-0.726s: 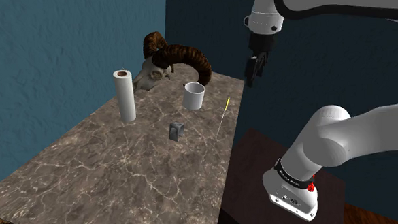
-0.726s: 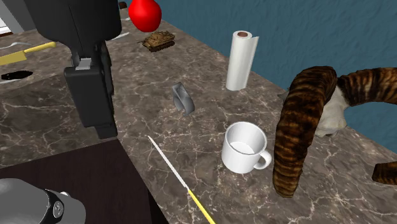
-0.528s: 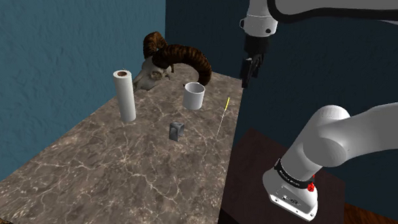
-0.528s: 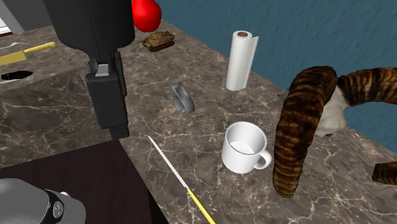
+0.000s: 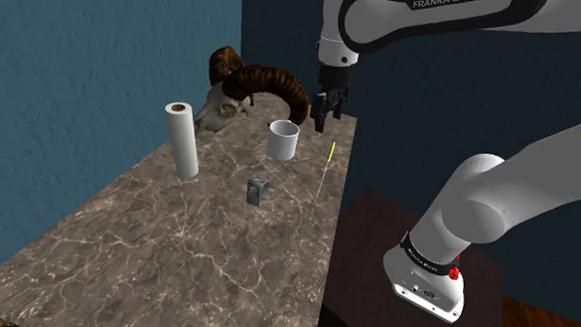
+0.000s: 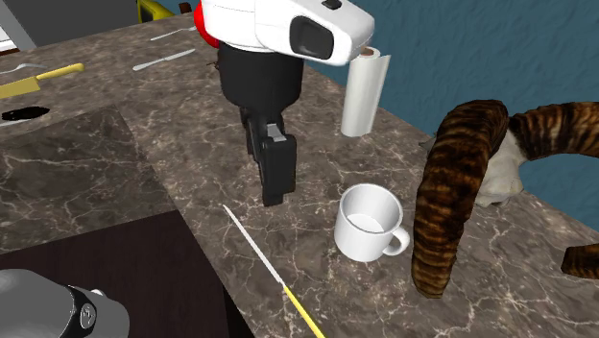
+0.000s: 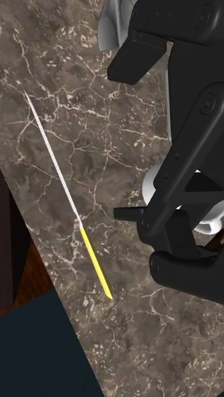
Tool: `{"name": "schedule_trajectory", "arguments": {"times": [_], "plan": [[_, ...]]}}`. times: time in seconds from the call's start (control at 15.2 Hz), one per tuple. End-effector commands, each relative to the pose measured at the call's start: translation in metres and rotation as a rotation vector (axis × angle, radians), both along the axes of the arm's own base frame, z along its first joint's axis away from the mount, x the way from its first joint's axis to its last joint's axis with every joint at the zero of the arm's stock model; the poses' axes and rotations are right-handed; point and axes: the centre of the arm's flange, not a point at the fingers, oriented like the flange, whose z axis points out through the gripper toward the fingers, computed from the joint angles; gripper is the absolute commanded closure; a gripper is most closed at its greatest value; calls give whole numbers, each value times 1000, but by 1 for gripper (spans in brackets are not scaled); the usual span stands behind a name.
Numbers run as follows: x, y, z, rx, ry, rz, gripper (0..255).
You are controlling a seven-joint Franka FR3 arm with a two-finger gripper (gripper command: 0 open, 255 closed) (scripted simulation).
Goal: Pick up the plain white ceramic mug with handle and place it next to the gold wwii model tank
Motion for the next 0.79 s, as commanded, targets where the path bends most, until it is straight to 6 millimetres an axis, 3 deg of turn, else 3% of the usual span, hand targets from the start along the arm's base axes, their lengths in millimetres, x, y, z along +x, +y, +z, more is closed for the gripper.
{"name": "schedule_trajectory", "arguments": {"times": [0.0, 0.73], "plan": [[22, 2, -17, 8, -13, -13, 0], [140, 7, -85, 45, -76, -84, 0]]}}
